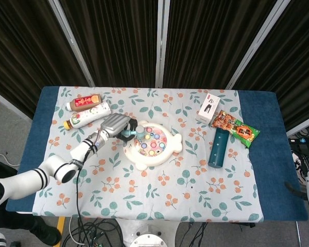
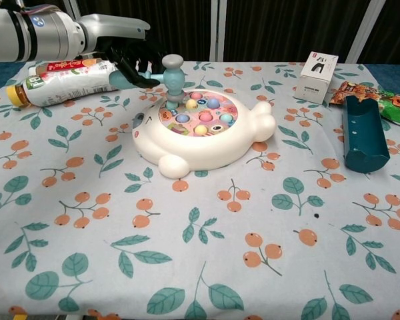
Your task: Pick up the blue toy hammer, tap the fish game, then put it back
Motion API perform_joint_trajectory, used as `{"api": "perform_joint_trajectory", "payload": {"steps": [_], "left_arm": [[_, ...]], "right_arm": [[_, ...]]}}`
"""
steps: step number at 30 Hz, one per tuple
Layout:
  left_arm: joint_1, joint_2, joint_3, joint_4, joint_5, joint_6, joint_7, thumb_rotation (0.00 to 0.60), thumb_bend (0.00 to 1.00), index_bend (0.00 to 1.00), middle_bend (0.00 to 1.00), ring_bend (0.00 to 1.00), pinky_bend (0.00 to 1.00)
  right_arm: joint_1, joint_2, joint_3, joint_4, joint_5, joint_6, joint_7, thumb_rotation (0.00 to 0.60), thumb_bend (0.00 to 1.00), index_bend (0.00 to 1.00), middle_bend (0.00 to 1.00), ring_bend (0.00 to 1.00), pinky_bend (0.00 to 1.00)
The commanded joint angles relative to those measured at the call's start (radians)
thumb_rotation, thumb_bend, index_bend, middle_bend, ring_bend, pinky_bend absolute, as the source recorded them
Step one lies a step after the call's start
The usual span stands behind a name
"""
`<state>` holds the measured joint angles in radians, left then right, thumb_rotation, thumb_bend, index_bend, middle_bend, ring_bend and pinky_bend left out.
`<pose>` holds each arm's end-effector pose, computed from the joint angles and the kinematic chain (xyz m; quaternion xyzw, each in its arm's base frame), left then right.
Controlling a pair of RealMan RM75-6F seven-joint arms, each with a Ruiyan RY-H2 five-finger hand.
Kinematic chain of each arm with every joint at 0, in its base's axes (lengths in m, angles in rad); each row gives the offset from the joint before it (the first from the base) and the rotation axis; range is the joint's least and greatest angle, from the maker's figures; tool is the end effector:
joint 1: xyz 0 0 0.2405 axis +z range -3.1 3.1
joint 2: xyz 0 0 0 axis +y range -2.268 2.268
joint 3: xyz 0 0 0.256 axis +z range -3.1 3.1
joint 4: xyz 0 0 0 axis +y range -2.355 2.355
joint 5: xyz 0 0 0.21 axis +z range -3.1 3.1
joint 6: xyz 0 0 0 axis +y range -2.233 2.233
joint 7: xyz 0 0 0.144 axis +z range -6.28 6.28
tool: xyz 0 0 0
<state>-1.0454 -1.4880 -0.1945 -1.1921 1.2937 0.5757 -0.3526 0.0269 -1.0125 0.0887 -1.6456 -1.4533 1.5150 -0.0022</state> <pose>-0.0966 0.4294 -0.0048 -0.7639 -0.4489 -0.3706 0.2785 -0.3218 -0.1703 0.2024 0.5687 -0.3698 0.3652 0.6376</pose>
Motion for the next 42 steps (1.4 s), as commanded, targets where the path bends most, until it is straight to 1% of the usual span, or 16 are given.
{"api": "perform_joint_trajectory", "payload": {"steps": [1,6,12,15,19,24,28,30,34,36,39,42], "left_arm": [[-0.004,-0.015,0.008,0.014,0.001,-0.01,0.004,0.6,0.52,0.69,0.7,0.58,0.74],[-0.001,-0.012,0.004,0.015,0.003,-0.001,0.003,0.6,0.52,0.69,0.7,0.58,0.74],[0.04,0.061,-0.013,-0.045,0.012,0.07,-0.021,0.6,0.52,0.69,0.7,0.58,0.74],[0.084,0.106,0.002,-0.083,0.021,0.109,-0.04,0.6,0.52,0.69,0.7,0.58,0.74],[0.16,0.133,0.051,-0.105,0.041,0.165,-0.065,0.6,0.52,0.69,0.7,0.58,0.74],[0.243,0.114,0.121,-0.087,0.075,0.224,-0.079,0.6,0.52,0.69,0.7,0.58,0.72],[0.292,0.085,0.156,-0.06,0.097,0.265,-0.094,0.6,0.52,0.68,0.69,0.57,0.68],[0.307,0.068,0.168,-0.036,0.104,0.271,-0.108,0.6,0.52,0.66,0.67,0.55,0.64],[0.327,0.036,0.177,0.013,0.117,0.285,-0.13,0.6,0.52,0.64,0.64,0.51,0.61],[0.332,0.025,0.181,0.03,0.127,0.291,-0.132,0.6,0.52,0.6,0.61,0.47,0.59],[0.333,0.019,0.191,0.044,0.145,0.287,-0.136,0.6,0.5,0.52,0.54,0.39,0.54],[0.338,0.012,0.195,0.057,0.156,0.293,-0.124,0.6,0.48,0.47,0.5,0.36,0.53]], "right_arm": [[-0.001,0.001,0.0,-0.001,-0.001,0.001,-0.002,0.6,0.05,0.15,0.23,0.0,0.02],[-0.003,0.004,0.001,-0.003,0.0,0.006,-0.003,0.6,0.05,0.15,0.23,0.0,0.03],[-0.003,0.006,0.004,-0.002,-0.003,0.011,0.003,0.6,0.05,0.15,0.23,0.0,0.03],[0.001,0.005,0.004,0.002,-0.007,0.007,0.007,0.6,0.05,0.15,0.23,0.0,0.03],[0.007,0.003,0.003,0.006,-0.014,0.0,0.011,0.6,0.05,0.15,0.23,0.0,0.03],[0.013,-0.002,0.001,0.004,-0.023,-0.005,0.006,0.6,0.05,0.15,0.23,0.0,0.03],[0.014,-0.003,-0.001,-0.004,-0.027,-0.004,-0.003,0.6,0.05,0.15,0.23,0.0,0.03],[0.013,-0.002,-0.003,-0.009,-0.028,-0.003,-0.01,0.6,0.05,0.15,0.23,0.0,0.03],[0.011,0.0,-0.003,-0.02,-0.031,0.003,-0.018,0.6,0.05,0.15,0.23,0.0,0.03],[0.009,0.0,-0.003,-0.024,-0.03,0.006,-0.02,0.6,0.05,0.15,0.23,0.0,0.03],[0.006,0.001,-0.004,-0.03,-0.03,0.012,-0.025,0.6,0.05,0.15,0.23,0.0,0.03],[0.002,0.002,-0.005,-0.035,-0.033,0.018,-0.028,0.6,0.05,0.15,0.22,0.0,0.03]]}}
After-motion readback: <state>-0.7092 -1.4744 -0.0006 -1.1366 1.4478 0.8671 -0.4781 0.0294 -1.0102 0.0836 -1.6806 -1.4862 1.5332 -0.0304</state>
